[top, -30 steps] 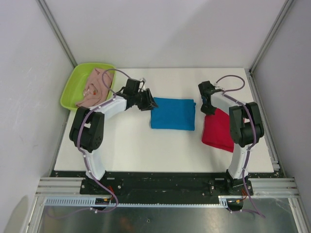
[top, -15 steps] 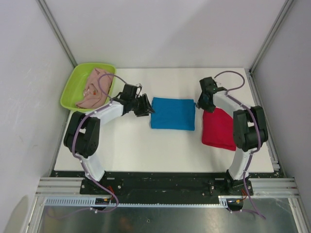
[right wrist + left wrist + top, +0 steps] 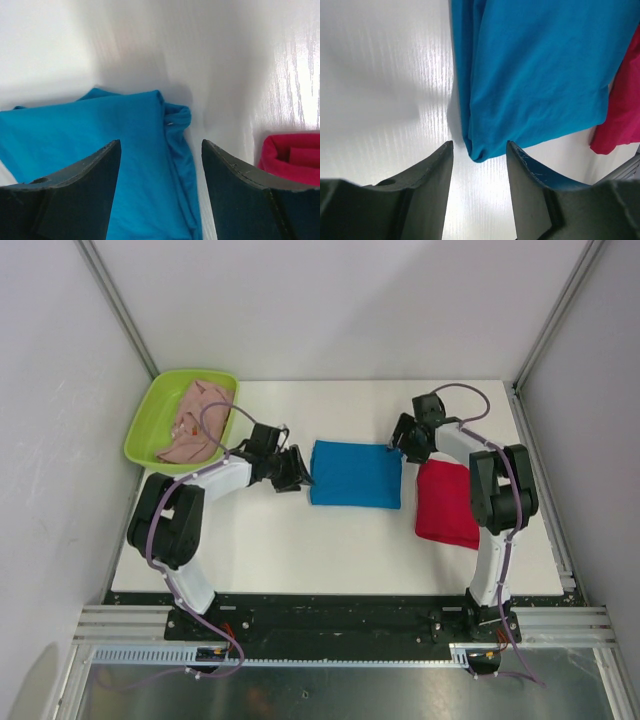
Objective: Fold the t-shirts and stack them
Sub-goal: Put the neatly folded tshirt into the corner of the board with both arms
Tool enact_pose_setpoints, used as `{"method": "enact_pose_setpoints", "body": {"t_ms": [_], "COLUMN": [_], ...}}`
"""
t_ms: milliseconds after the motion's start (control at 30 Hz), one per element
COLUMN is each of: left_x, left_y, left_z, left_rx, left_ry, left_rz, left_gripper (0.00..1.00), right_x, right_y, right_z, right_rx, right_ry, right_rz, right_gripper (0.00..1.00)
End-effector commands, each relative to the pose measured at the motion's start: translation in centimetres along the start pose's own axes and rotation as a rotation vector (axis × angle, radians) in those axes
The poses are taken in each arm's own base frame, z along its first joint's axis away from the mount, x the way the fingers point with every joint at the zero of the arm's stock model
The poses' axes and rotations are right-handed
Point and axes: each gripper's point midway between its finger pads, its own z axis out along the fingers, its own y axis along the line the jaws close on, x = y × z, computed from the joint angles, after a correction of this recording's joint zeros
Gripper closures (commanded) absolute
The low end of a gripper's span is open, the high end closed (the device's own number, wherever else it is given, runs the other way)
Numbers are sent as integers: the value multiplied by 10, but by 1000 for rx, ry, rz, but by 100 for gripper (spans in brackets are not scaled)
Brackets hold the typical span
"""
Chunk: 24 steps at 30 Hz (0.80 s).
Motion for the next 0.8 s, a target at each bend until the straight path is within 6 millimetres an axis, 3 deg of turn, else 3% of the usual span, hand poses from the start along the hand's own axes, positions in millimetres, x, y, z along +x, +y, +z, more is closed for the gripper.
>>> {"method": "enact_pose_setpoints", "body": {"t_ms": [0, 233, 767], "left_x": [2, 14, 32], "left_y": [-10, -9, 2], "left_z": [-12, -1, 22], "left_rx": [35, 27, -59], "left_ry": [-14, 28, 60], "left_rz": [10, -7, -81], "left_gripper": [49, 49, 52], "right_x": [-11, 1, 15], "right_y": [10, 11, 19], "right_z": [8, 20, 26], "right_rx": [-71, -79, -86], "right_ry": [-2, 29, 59], "right_rz": [-2, 5, 5], "right_gripper": [29, 30, 49]}}
